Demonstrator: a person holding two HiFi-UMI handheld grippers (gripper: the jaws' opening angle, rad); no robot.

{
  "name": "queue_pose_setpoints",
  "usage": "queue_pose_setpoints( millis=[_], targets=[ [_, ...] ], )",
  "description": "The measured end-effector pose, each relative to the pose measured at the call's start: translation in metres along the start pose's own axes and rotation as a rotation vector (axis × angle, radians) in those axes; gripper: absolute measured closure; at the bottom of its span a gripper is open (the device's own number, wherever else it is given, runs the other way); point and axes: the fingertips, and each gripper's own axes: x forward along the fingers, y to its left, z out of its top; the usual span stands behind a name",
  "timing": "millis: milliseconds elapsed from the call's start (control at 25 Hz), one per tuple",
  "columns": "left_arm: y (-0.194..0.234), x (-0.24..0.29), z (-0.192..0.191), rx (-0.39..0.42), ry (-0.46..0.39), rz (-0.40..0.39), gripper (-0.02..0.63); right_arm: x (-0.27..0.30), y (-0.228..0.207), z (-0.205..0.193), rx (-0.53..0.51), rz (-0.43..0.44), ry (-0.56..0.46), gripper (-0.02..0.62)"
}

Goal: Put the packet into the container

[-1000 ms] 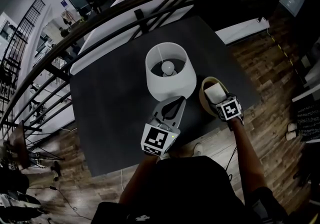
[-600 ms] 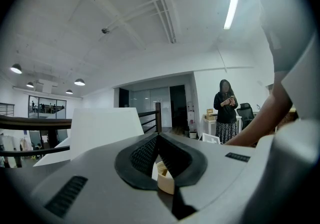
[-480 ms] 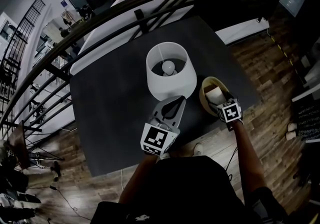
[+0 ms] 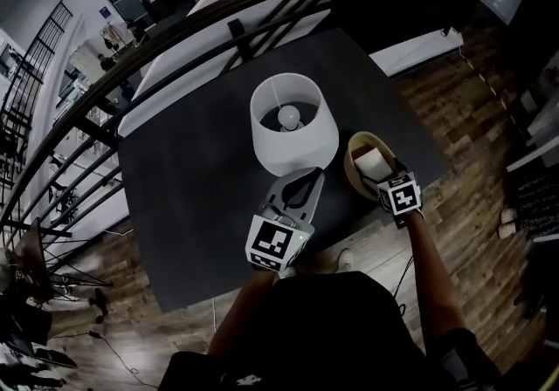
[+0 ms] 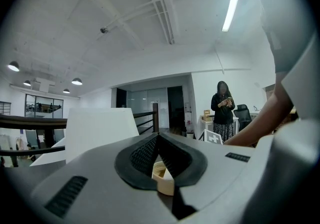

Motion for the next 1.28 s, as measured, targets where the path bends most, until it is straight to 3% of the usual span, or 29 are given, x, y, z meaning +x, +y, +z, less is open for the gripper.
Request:
queue_pose_setpoints(
  millis=[200, 440, 600, 840, 1280],
  targets=[
    [-0.003, 0.0, 0.002, -0.006, -0.007, -0.014, 0.598, -0.019, 0.004, 0.016, -0.031, -0.029, -0.054, 0.142],
    [-0.013, 0.0, -0.002, -0.007, -0.003, -0.036, 0.598, -0.047, 0.025, 0.041, -0.042, 0.014, -0.134, 0.144],
    [-0.016, -0.001, -0.003, -0.014, -0.005, -0.048, 0.598, -0.071, 0.037, 0.06, -0.066, -0.005, -0.205, 0.281],
    [-0.024, 0.002, -0.001, -0.013, -0.012, -0.067, 0.598, -0.104, 0.058, 0.086, -0.112, -0.007, -0.295, 0.336],
    [-0.035, 0.005, 0.003, 0.008, -0.011, -0.107, 0.598, -0.158, 0.084, 0.12, -0.122, -0.037, -0.479, 0.503]
  ],
)
